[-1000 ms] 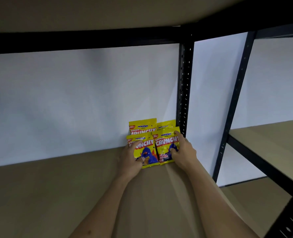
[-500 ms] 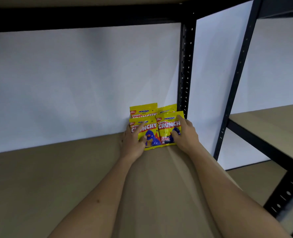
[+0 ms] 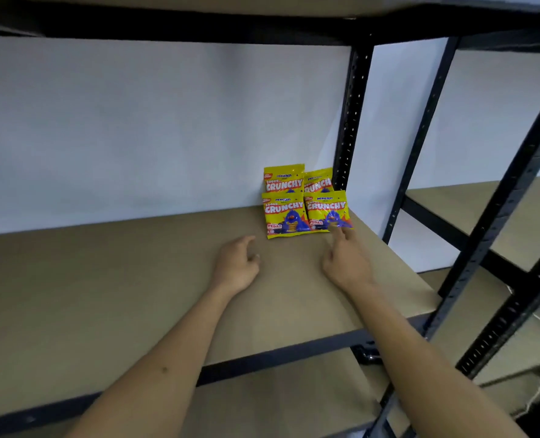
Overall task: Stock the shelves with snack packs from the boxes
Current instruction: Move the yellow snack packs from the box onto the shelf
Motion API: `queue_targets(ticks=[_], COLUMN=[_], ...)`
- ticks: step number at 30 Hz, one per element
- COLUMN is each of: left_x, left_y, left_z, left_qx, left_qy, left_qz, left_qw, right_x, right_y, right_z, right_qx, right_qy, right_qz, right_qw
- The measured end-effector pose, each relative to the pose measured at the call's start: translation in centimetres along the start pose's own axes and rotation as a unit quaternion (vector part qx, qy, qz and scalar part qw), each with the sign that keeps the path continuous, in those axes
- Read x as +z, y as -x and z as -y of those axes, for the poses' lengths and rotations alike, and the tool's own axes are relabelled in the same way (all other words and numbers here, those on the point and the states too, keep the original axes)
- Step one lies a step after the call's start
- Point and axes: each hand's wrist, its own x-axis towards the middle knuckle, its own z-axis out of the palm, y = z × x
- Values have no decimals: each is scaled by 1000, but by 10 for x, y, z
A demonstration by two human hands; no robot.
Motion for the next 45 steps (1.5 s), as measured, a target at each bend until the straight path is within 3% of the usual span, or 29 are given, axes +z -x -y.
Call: queue_targets(ticks=[6,9,13,16,19,23,29,38,41,45], left_x=[-36,-62,-97,-113,-114,-102,-65,43,102,179], left_y=[73,112,182,233,275,341,437,590,626,635], left_z=[11,17,27,55,93,166,284,353,356,391], left_qx=[63,117,212,272,273,144,-77,-374,-421,-447], left_qy=[-83,-124,-180,-222,-217,-195,-136,11,76,110], left_qz=[52,42,-64,-97,-76,94,226,334,365,360], left_qw=[993,984,959,931,934,966,961,865,827,811], right_x=[-14,-14,-8,8,31,75,163,267,301,374], right_y=[75,112,180,241,302,381,474,588,620,623], right_z=[44,67,95,116,131,145,146,56,18,-5], right_qx=[-48,-54,-108,-59,7,86,165,177,191,250], right_qy=[90,87,19,-77,-93,-91,-105,-32,-2,-24], right_qz=[47,-15,-123,-96,-30,117,291,521,561,561], right_qw=[994,995,986,991,995,985,936,835,806,788])
